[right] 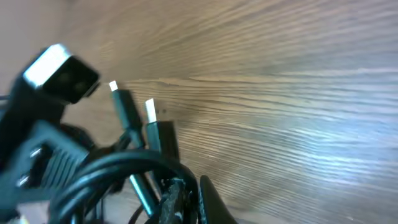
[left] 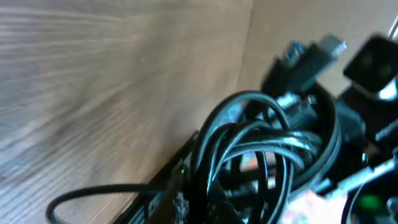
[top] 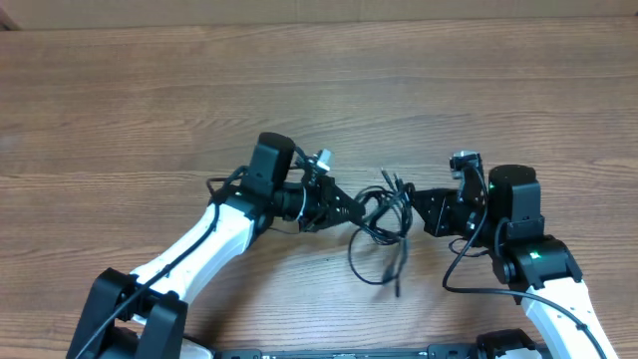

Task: Untangle cables

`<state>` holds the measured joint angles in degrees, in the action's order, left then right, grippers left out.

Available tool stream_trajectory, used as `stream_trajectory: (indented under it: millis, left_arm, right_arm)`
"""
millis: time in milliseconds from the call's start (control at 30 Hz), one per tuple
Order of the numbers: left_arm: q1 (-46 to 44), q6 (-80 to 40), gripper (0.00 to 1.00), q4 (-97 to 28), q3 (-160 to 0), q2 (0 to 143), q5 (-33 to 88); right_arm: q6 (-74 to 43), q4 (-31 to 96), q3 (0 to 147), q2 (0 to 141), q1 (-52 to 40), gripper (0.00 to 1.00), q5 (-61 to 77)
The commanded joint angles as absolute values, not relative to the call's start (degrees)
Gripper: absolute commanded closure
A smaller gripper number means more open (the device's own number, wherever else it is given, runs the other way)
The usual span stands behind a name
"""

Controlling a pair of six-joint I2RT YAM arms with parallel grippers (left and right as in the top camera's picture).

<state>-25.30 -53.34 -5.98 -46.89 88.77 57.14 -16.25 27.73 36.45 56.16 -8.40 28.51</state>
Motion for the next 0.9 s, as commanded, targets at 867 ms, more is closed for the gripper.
stream_trajectory:
  millis: [867]
  left_arm:
    - [-24.1,-39.4,0.96,-5.7,-48.0,87.6,76.5]
  right_arm:
    - [-31.8,43.6,37.9,55.9,-0.3,0.96,-3.4]
